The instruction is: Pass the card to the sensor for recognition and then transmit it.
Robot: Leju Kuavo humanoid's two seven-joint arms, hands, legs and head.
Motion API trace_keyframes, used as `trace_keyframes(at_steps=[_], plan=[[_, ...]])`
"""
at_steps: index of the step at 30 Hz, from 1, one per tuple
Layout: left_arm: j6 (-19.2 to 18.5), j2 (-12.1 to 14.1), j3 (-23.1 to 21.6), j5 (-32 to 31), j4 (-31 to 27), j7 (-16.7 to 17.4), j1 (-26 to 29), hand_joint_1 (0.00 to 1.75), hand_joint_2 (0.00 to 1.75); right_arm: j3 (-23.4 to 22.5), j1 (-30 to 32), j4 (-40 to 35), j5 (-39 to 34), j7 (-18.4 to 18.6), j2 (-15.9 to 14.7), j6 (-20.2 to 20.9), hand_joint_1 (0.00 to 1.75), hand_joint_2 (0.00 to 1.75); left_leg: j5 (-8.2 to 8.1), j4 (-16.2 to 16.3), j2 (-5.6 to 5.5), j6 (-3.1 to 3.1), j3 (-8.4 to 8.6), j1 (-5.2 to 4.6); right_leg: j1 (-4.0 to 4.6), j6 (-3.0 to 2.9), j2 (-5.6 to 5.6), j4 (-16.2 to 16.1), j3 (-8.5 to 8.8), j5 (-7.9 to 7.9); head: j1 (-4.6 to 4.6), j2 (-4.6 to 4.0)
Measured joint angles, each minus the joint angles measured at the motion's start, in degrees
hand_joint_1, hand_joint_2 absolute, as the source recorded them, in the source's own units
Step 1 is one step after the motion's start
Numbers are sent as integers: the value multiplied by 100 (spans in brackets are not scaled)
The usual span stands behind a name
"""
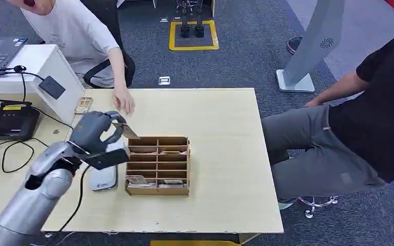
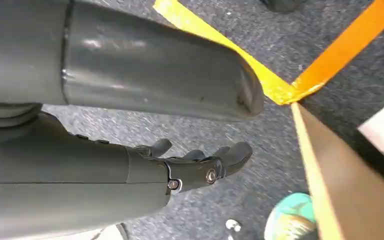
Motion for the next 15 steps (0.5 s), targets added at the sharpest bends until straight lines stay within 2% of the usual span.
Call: trace_keyframes(at_steps=[2, 5, 9, 15], plan=[[-288, 221, 387, 467, -443, 55, -304, 175, 175, -66, 41, 2, -50, 79, 0, 9, 0, 0, 0, 0, 6, 0, 1, 0, 0, 0, 5, 2, 0, 0, 2, 0], [-428, 437, 951, 624, -957, 129, -543, 175, 175, -120, 146, 2, -70, 186, -2, 35, 0, 0, -1, -1, 11, -1, 3, -1, 0, -1, 11, 2, -2, -1, -2, 0], [-417, 474, 1391, 356, -1234, 238, -563, 175, 175, -236, 194, 2, -101, 238, -4, 59, 0, 0, -2, -1, 7, -1, 1, -1, -1, -4, 7, 0, -2, -4, 2, 0], [-327, 439, 1654, 198, -1245, 221, -523, 175, 175, -306, 168, 2, -85, 199, -4, 94, 0, 0, 0, -1, 7, 0, 2, -3, -1, -3, 6, 0, 1, 0, 0, 0]])
